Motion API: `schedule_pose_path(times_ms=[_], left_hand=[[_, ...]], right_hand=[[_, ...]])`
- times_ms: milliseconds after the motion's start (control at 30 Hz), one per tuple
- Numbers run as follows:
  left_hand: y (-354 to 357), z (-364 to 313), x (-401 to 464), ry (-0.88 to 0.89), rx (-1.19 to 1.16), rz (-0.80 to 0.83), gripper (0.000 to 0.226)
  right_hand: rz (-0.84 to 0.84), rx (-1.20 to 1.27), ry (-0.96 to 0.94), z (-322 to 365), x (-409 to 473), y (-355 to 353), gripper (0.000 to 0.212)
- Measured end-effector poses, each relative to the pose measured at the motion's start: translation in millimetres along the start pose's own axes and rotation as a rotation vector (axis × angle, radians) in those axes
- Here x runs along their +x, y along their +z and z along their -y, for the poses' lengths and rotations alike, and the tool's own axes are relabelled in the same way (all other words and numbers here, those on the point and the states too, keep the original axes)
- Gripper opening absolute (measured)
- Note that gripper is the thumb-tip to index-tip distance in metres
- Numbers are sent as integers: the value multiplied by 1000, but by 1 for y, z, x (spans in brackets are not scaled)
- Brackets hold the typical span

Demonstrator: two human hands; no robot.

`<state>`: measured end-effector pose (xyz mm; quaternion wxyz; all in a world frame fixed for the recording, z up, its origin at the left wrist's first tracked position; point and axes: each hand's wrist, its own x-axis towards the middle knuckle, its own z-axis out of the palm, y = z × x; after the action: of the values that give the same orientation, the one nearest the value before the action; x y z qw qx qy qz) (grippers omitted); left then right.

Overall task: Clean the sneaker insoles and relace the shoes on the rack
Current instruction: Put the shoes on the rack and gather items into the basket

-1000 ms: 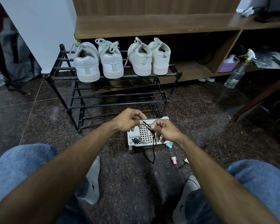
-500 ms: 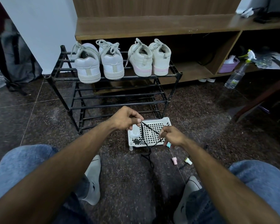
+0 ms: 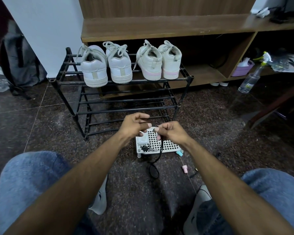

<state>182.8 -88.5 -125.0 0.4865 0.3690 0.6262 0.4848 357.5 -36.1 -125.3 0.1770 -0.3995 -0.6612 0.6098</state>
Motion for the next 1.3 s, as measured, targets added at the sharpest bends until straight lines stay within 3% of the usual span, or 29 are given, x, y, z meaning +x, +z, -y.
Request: schedule_pose_path(times_ms=[133,333,633,833,1000,1300], left_hand=[[11,22,-7,-202,-555,-185,33],[32,49,-17,-366,-689,-240,20],[19,50,-10,-261,-494,-207,23],[12,45,-9,-229,-411,-153,13],[8,44,-6,-240,-417,-122,22],[8,43,-6,-197,-282,-122,13]], right_hand=[[-65,37,21,-9,2,2,18],[-97,73,37,-15,-1,13,24],[-89,-164,94,-27,3,9,30],[-61,-216,80,-29,3,5,33],[-19,-248,69,-39,5,0,39],[11,-302,86,-44,8,-5,33]])
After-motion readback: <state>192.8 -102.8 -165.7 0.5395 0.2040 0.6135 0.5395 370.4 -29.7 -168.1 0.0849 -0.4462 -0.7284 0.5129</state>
